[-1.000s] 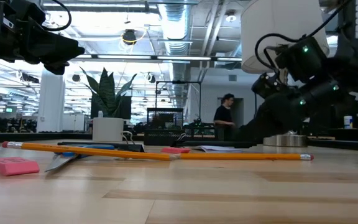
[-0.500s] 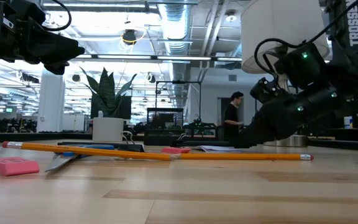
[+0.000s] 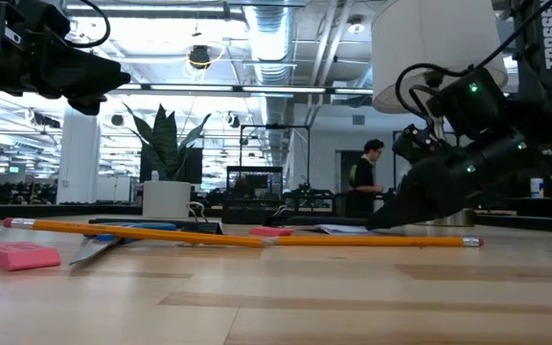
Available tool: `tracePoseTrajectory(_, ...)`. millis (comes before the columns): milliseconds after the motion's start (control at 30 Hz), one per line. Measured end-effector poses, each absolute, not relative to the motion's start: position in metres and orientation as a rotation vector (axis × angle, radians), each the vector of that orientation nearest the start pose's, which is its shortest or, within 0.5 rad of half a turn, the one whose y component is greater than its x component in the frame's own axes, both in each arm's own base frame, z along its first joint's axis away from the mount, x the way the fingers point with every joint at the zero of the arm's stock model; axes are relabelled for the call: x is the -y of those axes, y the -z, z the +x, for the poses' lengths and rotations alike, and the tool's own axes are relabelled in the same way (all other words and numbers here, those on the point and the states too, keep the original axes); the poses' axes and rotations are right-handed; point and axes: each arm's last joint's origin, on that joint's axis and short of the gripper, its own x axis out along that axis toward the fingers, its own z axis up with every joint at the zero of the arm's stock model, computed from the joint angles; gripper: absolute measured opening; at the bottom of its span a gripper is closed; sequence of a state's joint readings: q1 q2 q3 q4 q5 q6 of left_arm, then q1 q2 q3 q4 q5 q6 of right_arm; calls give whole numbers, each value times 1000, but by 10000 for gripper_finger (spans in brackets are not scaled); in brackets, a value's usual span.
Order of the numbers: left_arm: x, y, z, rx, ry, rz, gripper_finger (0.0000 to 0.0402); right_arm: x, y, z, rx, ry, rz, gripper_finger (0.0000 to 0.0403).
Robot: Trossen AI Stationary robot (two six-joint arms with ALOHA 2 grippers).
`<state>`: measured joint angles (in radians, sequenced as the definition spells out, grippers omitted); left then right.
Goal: Pick and place office supplies into organizer
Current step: Put the right black pen into the black desk organizer
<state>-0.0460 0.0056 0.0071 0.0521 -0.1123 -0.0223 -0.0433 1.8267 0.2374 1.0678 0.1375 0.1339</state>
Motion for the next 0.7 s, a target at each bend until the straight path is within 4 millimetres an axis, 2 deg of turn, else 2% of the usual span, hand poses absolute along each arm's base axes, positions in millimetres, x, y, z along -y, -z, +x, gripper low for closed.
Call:
tracePoseTrajectory(300, 1, -171, 97, 54, -66, -27, 128, 14, -64, 225, -519, 210, 106, 203)
tracePoseTrajectory(700, 1, -171, 97, 55, -66, -27, 128, 14, -64, 225, -521, 206, 106, 135)
